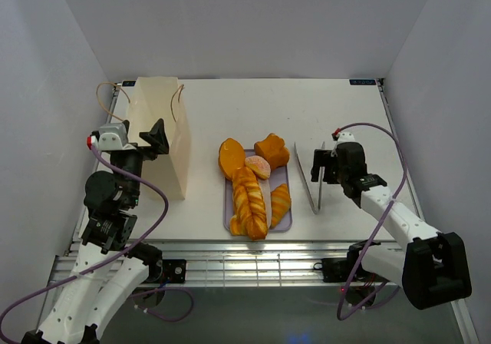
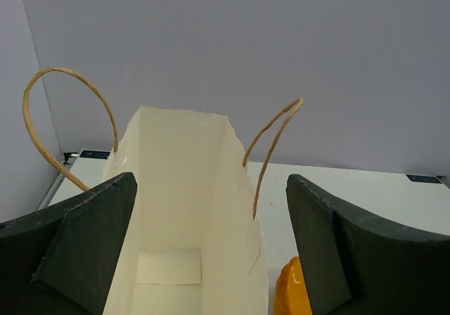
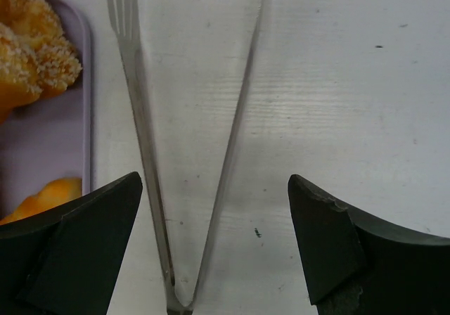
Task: Place the fake bread into the paper bag
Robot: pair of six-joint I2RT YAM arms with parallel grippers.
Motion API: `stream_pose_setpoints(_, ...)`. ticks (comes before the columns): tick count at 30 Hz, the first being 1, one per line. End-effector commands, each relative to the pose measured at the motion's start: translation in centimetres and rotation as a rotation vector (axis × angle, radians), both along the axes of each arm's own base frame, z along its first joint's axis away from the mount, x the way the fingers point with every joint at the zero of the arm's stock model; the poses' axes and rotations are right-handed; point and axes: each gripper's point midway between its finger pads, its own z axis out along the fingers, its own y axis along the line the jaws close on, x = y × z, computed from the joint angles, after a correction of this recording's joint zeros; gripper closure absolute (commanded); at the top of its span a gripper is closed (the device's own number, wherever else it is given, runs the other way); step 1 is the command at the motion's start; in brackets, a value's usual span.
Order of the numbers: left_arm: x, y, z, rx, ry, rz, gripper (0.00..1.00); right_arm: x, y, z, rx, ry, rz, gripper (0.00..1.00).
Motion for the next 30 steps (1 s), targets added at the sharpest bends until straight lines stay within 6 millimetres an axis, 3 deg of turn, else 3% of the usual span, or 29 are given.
stream_pose_setpoints(1, -0.3, -0.3, 0.4, -0.014, -0.022, -0.015, 0.02, 1.3, 2.0, 1.2, -0.034, -0.062, 0.091, 0.1)
stream_pose_setpoints(15, -0.4, -0.4, 0.4, -0.017, -0.024, -0.02, 0.02, 1.1, 4.9, -2.1, -0.08, 0.017, 0.216, 0.1)
stream_pose_setpoints(30, -0.3, -0.8, 0.2, -0.011, -0.016, -0.038, 0.02, 1.8, 4.2, -4.6, -0.137, 0.091, 0.133, 0.1)
